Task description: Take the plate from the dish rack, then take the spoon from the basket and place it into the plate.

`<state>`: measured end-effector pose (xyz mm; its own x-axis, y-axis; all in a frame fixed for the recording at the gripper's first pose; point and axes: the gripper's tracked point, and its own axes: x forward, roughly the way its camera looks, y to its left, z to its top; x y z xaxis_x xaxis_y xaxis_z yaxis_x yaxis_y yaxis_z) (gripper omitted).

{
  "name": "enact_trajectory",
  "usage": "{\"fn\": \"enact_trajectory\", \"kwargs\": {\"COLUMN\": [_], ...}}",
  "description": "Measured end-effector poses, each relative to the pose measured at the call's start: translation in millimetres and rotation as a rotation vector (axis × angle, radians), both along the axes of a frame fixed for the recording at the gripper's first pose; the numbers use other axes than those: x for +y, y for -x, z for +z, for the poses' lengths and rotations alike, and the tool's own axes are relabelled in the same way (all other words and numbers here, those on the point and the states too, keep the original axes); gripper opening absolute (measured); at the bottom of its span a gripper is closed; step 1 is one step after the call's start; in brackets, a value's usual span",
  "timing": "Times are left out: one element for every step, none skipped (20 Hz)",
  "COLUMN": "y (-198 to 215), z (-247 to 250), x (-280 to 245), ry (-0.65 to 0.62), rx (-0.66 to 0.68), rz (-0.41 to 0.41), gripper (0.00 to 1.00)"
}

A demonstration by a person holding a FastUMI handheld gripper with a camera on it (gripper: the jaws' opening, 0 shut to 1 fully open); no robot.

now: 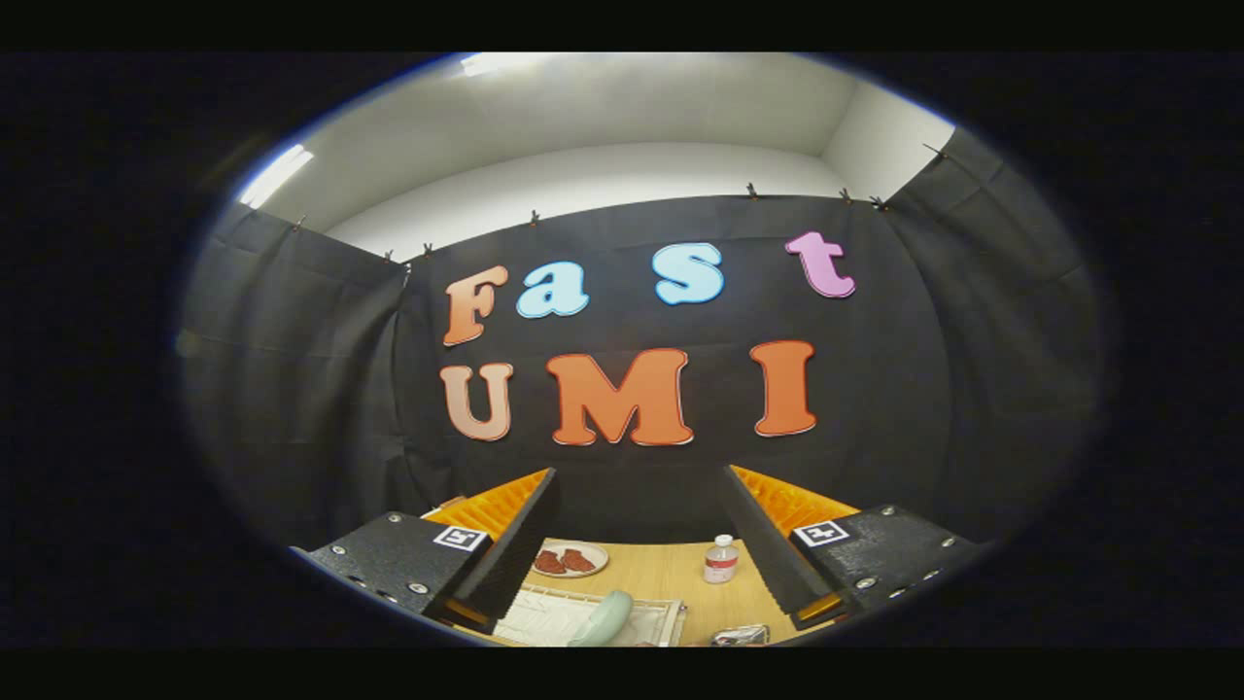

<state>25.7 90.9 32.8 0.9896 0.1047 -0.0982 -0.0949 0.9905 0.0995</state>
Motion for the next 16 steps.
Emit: {"fn": "enact_trajectory", "kwargs": {"y": [-2.7,-5.9,-9.2,-11.0,-12.1,-13.4,-13.9,-15.1,-17.0,-21.7,-26.0,-30.3,-32.1,-33.8,-34.9,-36.5], "z": [-0.6,-2.6,-4.3,-5.1,-9.0,-12.5,-18.2,-24.3,-33.0,-40.5,-47.4,-55.2,-63.5,-71.9,-79.9,-88.5], "x": [3.8,7.2,10.1,13.2,19.5,25.6,29.2,34.0,37.4,37.9,38.8,40.6,44.5,47.7,49.7,52.4], "ry": [0.006,0.017,0.030,0.037,0.028,0.007,-0.015,-0.037,-0.053,-0.070,-0.087,-0.103,-0.111,-0.114,-0.113,-0.112], "rx": [0.009,0.018,0.026,0.035,0.050,0.068,0.094,0.130,0.167,0.202,0.235,0.268,0.299,0.333,0.366,0.398], "rz": [0.013,0.023,0.032,0.041,0.059,0.078,0.095,0.117,0.131,0.133,0.132,0.133,0.140,0.150,0.161,0.166], "gripper": [0.98,0.98,0.98,0.98,0.98,0.98,0.99,0.99,0.98,0.99,0.99,0.98,0.98,0.98,0.98,0.98]}}
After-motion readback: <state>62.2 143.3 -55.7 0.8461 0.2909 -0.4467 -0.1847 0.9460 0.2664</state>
